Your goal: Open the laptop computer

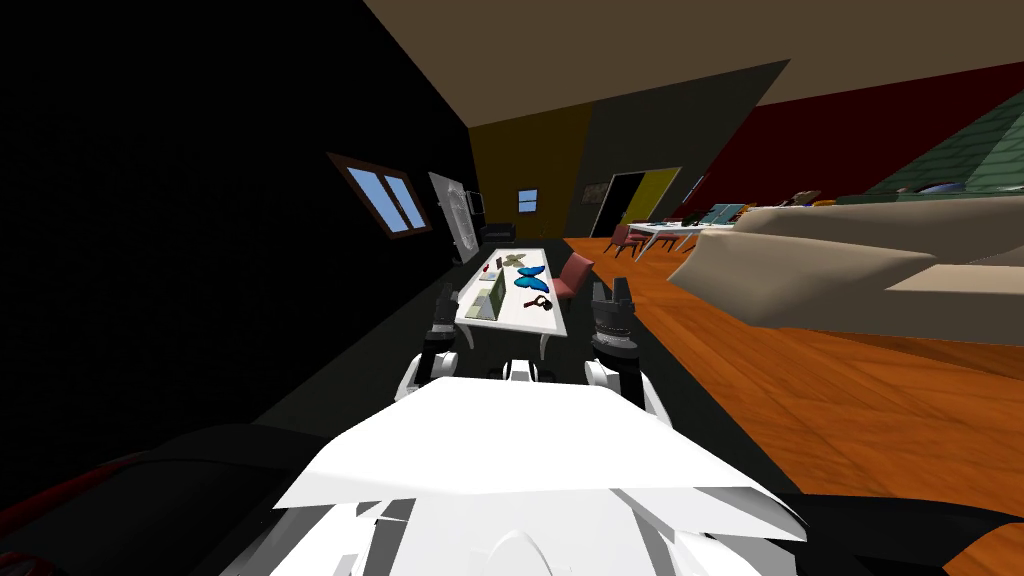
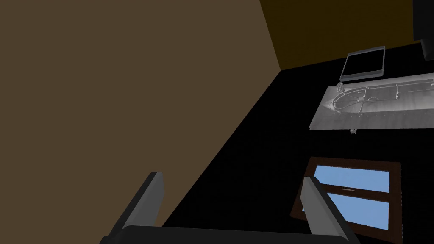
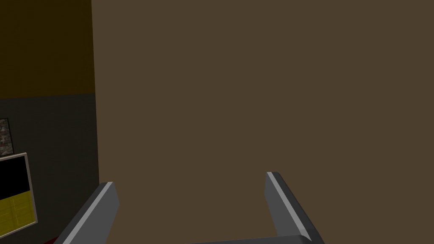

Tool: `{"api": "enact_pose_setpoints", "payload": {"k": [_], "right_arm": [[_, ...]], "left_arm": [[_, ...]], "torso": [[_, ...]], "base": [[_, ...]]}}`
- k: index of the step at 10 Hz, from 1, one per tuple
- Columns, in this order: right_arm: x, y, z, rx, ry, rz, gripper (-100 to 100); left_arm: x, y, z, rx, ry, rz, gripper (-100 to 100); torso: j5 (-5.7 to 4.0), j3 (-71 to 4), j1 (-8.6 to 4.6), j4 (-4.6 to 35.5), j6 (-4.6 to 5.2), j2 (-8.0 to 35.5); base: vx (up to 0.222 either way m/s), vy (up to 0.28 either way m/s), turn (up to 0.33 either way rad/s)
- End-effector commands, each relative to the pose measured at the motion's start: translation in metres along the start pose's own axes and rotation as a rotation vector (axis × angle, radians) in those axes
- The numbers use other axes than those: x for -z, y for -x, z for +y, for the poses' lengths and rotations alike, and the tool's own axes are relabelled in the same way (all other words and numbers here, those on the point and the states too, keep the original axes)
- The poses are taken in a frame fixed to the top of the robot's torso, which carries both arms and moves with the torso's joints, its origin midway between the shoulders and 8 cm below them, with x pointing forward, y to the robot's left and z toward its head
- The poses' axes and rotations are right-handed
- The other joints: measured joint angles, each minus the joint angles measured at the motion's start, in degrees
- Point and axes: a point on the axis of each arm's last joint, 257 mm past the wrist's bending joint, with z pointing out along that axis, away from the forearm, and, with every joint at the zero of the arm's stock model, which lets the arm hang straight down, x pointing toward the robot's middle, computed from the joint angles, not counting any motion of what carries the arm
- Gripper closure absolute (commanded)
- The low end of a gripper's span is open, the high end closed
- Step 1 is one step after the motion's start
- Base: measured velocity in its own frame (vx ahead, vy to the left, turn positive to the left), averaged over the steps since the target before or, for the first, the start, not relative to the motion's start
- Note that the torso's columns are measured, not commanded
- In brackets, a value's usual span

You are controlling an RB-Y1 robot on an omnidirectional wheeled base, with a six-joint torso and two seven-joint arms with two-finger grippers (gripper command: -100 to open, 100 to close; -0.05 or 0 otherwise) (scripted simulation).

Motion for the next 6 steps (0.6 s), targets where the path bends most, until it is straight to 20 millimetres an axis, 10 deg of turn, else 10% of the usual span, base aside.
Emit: {"api": "enact_pose_setpoints", "payload": {"k": [1, 6], "right_arm": [[0.000, 0.000, 0.000, 0.000, 0.000, 0.000, 0], [0.000, 0.000, 0.000, 0.000, 0.000, 0.000, 0]], "left_arm": [[0.000, -0.001, 0.024, -0.026, 0.067, -0.001, -100], [0.006, 0.002, 0.064, -0.075, 0.183, -0.001, -100]], "torso": [[0.00, 0.0, 0.01, 0.0, 0.01, 0.0], [0.01, 0.0, 0.07, 0.0, 0.00, 0.0]], "base": [[0.029, -0.084, 0.004], [0.029, -0.081, 0.004]]}}
